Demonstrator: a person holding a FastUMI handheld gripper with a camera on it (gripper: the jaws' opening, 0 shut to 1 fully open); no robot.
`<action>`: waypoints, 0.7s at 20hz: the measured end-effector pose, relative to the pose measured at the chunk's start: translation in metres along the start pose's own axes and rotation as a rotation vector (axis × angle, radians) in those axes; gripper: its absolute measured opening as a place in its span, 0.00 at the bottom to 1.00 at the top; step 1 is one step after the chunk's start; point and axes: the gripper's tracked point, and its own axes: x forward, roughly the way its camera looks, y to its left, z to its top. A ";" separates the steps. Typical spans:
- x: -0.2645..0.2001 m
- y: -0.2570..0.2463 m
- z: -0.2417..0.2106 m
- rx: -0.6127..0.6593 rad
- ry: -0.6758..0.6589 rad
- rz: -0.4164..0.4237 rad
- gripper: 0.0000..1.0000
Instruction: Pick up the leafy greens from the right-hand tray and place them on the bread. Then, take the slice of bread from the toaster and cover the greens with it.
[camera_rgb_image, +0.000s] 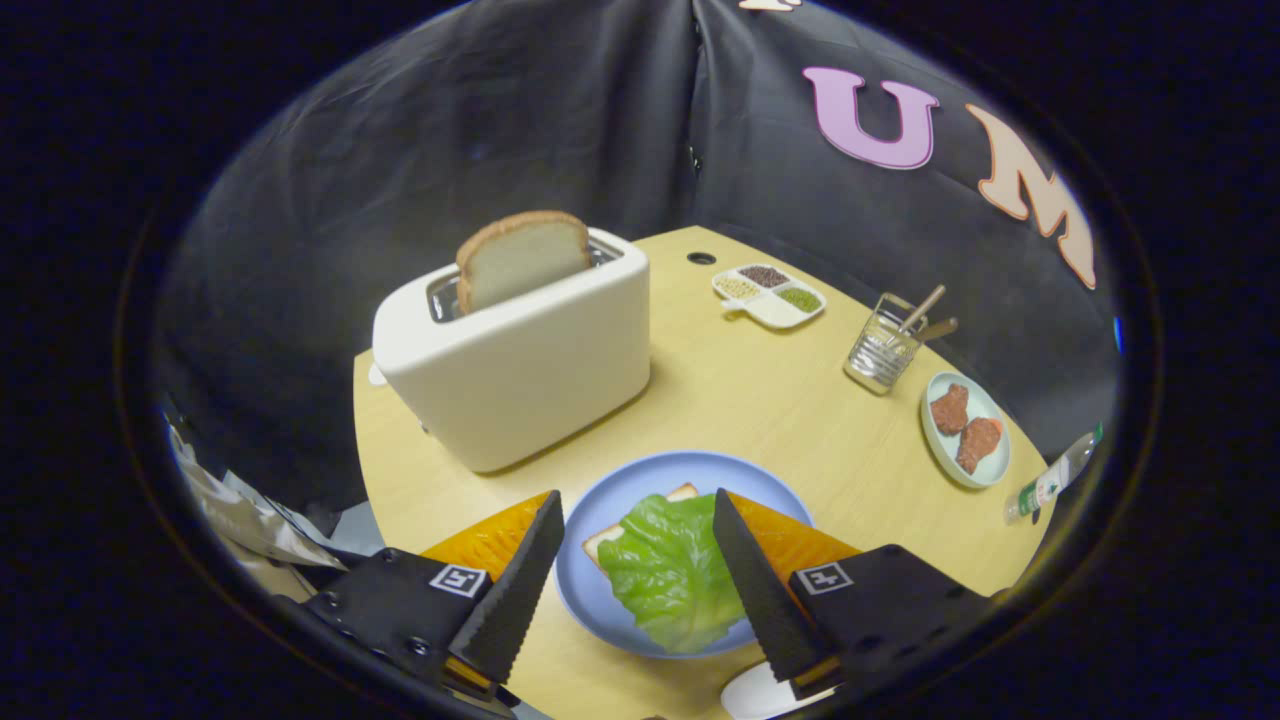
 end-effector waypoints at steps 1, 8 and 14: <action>-0.004 0.001 0.010 0.011 -0.011 -0.007 0.96; -0.016 0.027 0.075 0.076 -0.074 0.007 0.96; -0.010 0.049 0.115 0.115 -0.104 0.031 0.96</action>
